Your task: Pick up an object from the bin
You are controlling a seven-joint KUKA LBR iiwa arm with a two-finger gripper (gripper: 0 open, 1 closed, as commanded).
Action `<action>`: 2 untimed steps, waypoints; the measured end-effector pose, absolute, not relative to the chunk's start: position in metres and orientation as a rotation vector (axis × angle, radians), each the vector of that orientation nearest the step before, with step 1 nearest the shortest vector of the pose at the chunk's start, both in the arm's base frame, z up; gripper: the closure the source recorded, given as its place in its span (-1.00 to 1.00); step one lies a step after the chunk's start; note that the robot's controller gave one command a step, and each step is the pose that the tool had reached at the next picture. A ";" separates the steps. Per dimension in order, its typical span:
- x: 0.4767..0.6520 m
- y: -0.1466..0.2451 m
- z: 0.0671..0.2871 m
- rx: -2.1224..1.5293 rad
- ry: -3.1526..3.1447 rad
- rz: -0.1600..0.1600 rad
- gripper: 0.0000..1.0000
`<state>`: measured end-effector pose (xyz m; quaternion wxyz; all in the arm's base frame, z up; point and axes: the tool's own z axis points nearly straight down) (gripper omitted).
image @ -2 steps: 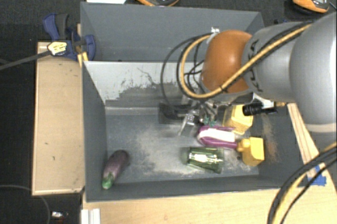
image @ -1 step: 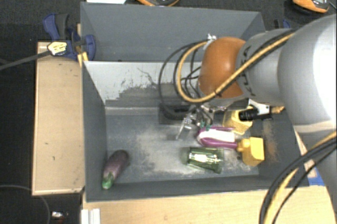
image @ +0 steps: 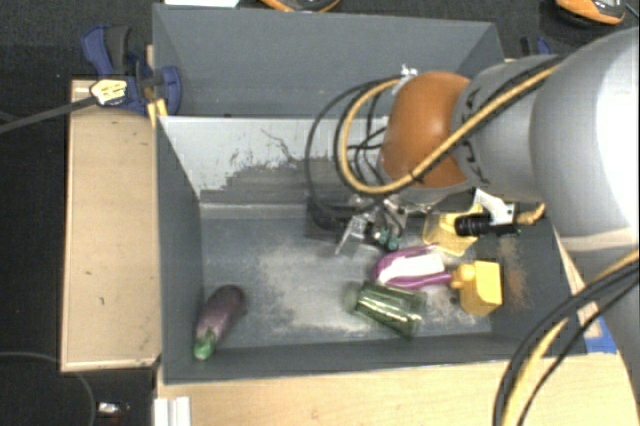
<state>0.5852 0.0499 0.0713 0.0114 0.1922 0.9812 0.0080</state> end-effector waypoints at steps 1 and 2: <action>0.585 0.050 0.071 0.599 3.060 0.025 1.00; 0.585 0.050 0.074 0.597 3.060 0.024 1.00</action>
Offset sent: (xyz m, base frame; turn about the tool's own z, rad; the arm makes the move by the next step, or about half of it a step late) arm 0.0001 0.0001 0.0064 -0.0001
